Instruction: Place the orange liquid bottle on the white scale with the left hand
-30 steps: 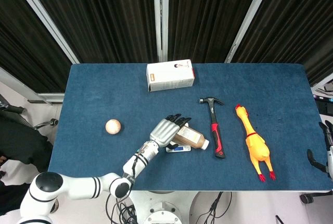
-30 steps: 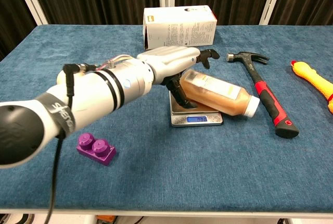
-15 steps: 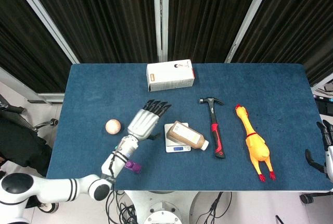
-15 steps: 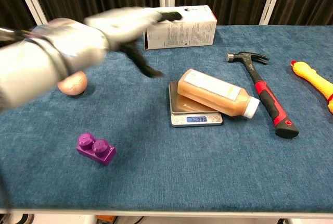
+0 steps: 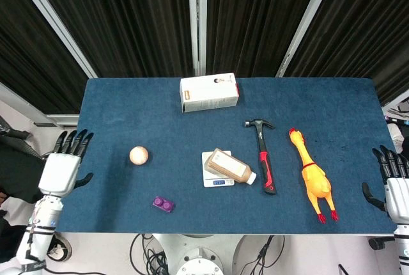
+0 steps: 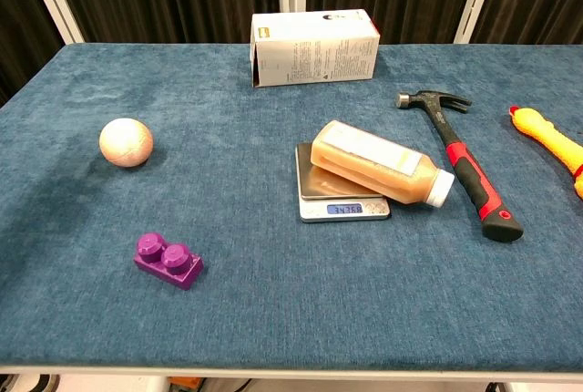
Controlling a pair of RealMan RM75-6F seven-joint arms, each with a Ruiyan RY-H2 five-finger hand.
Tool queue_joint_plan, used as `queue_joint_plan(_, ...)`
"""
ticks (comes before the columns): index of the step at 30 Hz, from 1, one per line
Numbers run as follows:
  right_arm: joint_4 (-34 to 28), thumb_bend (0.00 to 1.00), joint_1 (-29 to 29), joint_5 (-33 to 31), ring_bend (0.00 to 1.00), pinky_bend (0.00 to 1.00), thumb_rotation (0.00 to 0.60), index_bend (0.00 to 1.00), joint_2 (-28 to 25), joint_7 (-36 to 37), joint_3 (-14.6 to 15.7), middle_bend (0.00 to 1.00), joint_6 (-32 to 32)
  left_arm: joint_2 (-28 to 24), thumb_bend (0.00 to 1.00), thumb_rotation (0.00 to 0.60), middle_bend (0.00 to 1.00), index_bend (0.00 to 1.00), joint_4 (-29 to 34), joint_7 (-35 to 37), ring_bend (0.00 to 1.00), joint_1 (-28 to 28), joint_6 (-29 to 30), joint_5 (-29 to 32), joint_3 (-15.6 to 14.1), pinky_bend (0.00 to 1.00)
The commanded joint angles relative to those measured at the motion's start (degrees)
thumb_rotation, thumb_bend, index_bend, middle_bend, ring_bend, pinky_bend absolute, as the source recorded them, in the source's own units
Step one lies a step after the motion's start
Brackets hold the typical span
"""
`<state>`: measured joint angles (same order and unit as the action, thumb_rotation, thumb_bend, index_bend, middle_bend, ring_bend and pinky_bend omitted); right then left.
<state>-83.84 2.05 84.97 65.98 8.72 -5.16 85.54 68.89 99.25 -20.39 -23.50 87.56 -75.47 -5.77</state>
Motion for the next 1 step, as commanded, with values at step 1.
queue_joint_plan(1, -1.89, 0.33, 0.7, -0.09, 0.0, 0.0, 0.6, 0.0, -0.03, -2.43, 0.17, 0.0, -1.05, -5.11, 0.15, 0.6, 0.02, 0.0, -7.59, 13.21, 0.0, 7.63, 3.59, -5.66, -4.5, 0.01)
